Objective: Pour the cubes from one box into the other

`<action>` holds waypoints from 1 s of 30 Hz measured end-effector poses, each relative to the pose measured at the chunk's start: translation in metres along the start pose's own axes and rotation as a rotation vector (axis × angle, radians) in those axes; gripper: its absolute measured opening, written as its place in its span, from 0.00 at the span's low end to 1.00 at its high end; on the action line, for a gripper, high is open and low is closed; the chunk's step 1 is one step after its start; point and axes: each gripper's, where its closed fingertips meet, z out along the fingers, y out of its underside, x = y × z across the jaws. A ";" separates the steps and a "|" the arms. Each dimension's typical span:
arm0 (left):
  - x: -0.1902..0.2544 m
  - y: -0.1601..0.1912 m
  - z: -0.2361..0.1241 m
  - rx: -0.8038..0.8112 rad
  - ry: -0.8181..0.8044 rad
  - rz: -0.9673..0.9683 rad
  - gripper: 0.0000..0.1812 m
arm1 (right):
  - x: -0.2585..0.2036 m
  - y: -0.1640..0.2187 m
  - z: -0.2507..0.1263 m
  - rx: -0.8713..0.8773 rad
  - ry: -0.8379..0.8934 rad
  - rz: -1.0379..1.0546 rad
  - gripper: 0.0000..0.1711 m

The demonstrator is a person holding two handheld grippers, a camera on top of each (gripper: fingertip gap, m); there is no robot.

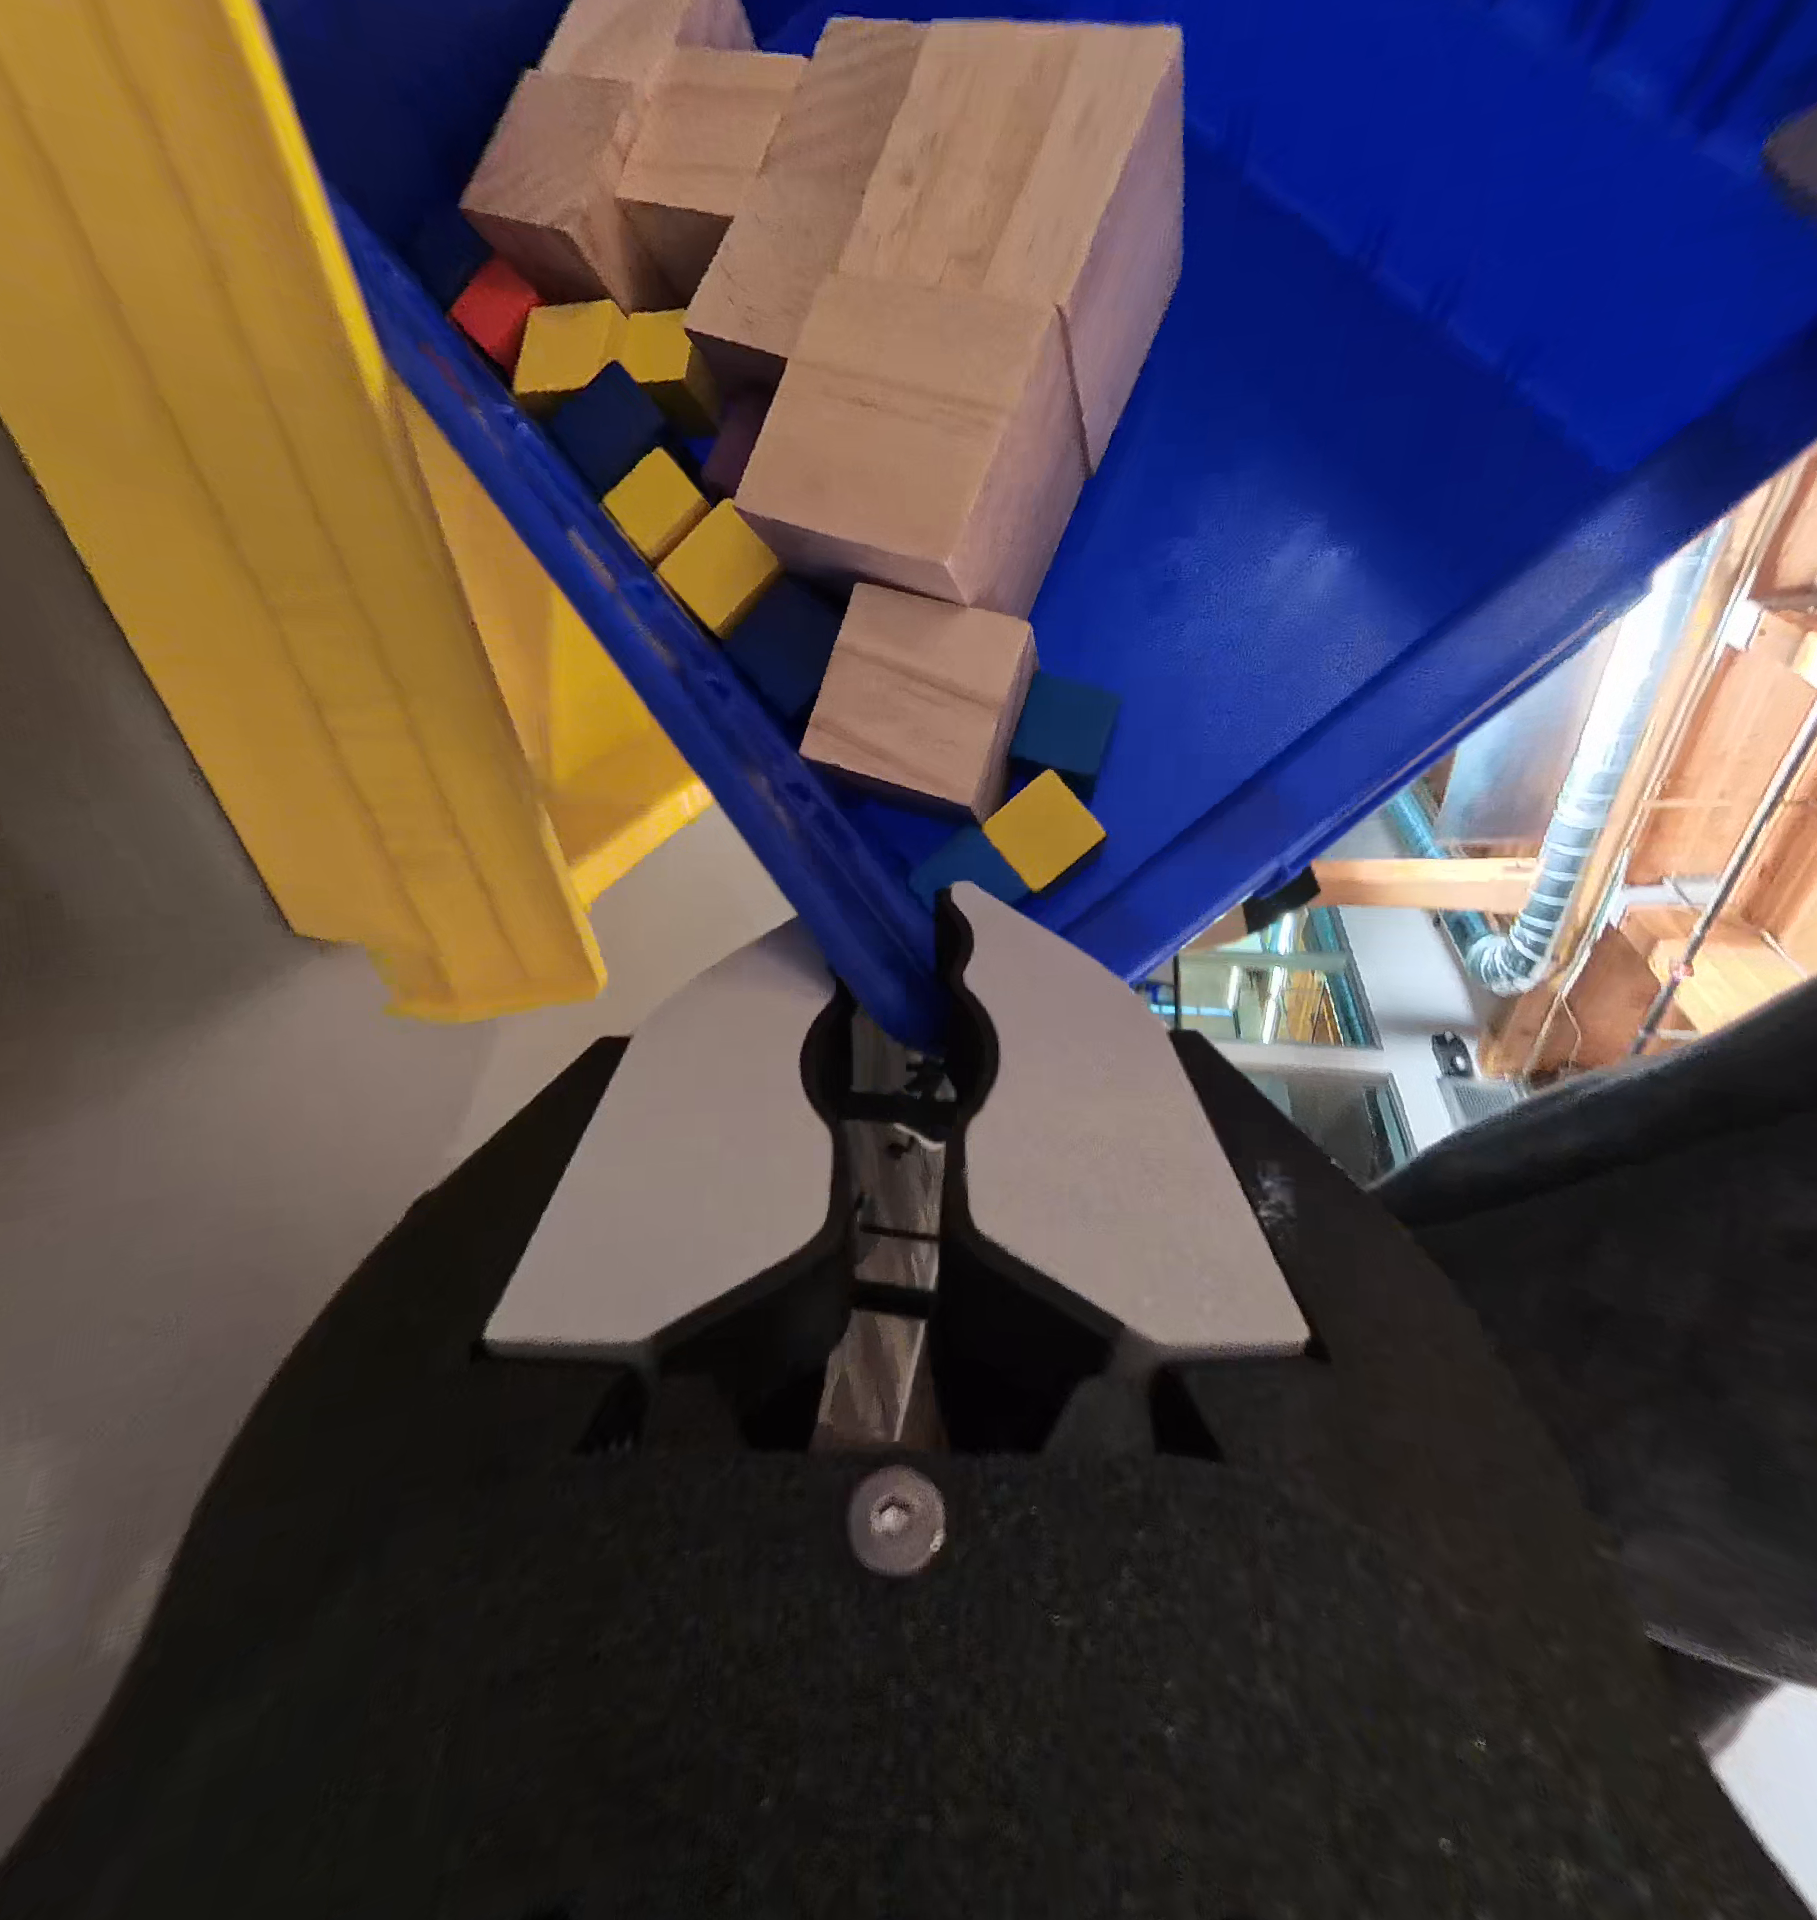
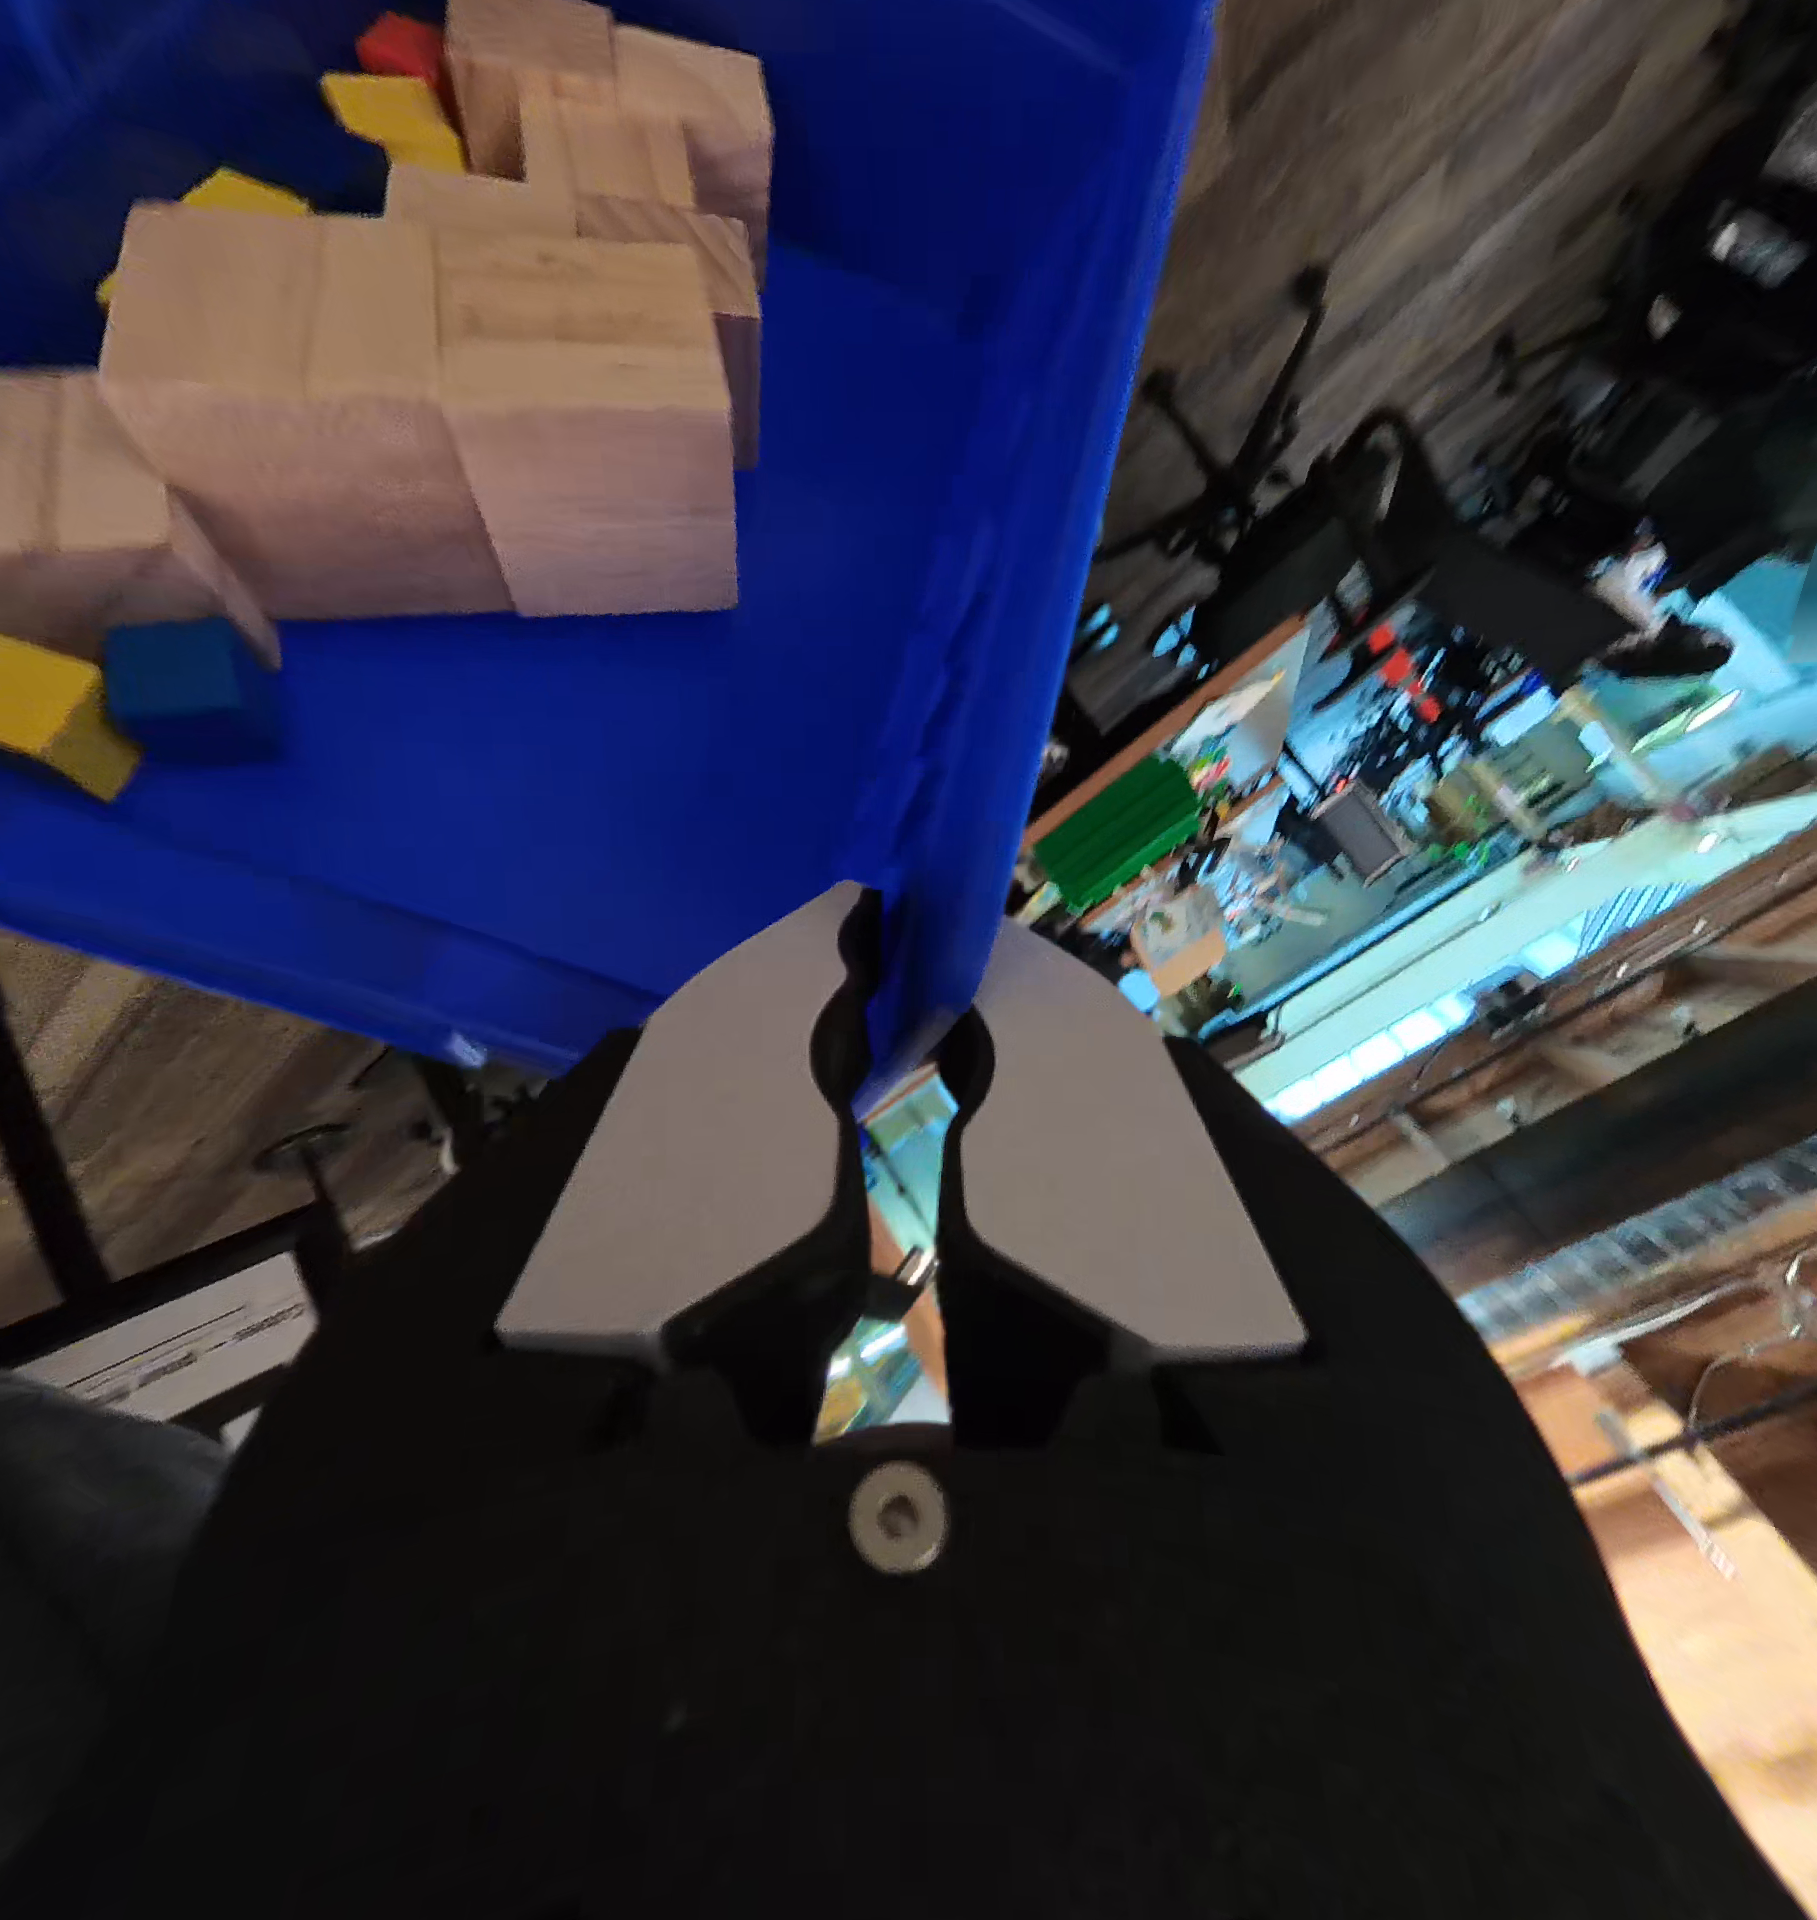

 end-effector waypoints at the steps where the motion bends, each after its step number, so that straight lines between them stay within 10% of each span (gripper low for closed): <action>1: -0.006 -0.004 -0.002 0.026 -0.002 -0.017 0.06 | -0.003 -0.003 0.001 0.029 0.004 -0.017 0.05; 13: -0.040 0.024 -0.002 0.212 -0.071 0.115 0.05 | -0.059 0.010 -0.002 0.542 0.221 0.256 0.03; 30: -0.025 0.039 0.063 0.233 0.287 -0.133 0.04 | -0.049 0.001 -0.021 0.281 0.436 0.068 0.02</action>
